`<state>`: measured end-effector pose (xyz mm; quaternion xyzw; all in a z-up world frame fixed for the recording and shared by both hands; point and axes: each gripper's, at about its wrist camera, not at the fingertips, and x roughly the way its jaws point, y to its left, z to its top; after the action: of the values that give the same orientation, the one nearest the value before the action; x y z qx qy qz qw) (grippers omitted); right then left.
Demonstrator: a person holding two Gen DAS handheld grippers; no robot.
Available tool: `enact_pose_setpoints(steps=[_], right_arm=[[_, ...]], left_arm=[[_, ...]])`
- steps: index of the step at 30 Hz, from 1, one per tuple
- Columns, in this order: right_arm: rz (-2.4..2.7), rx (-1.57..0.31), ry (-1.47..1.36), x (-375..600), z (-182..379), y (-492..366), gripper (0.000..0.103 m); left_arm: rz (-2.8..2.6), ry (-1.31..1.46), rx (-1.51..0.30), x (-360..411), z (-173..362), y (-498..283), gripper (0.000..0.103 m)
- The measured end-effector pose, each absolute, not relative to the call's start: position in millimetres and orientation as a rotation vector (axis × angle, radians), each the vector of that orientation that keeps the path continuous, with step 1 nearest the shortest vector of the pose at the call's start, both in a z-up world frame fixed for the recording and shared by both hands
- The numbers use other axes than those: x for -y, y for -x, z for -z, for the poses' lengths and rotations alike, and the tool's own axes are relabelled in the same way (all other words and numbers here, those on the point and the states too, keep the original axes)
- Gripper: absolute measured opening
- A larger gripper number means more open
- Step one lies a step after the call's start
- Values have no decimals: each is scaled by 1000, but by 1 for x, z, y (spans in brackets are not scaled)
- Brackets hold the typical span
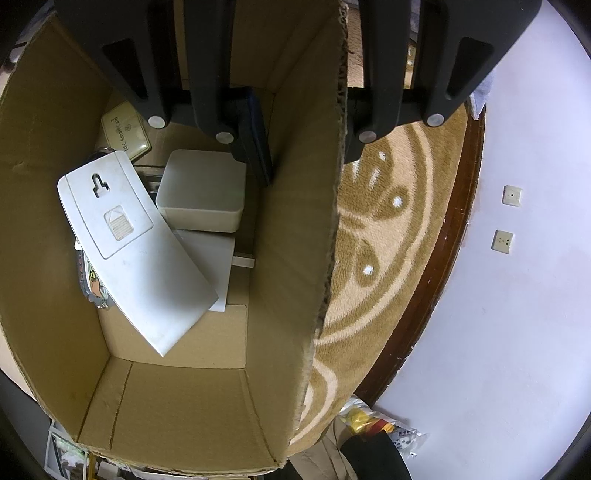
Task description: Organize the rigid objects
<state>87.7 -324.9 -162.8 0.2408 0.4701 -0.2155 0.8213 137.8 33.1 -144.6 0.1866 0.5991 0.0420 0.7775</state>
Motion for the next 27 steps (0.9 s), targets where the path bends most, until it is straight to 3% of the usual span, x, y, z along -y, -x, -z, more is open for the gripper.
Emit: enact_pose_setpoints(steps=[27], right_arm=[[541,-1112,-662,366,208,-86,103]], left_arm=[[-100,-436,-1286,-28,142,-134,33]])
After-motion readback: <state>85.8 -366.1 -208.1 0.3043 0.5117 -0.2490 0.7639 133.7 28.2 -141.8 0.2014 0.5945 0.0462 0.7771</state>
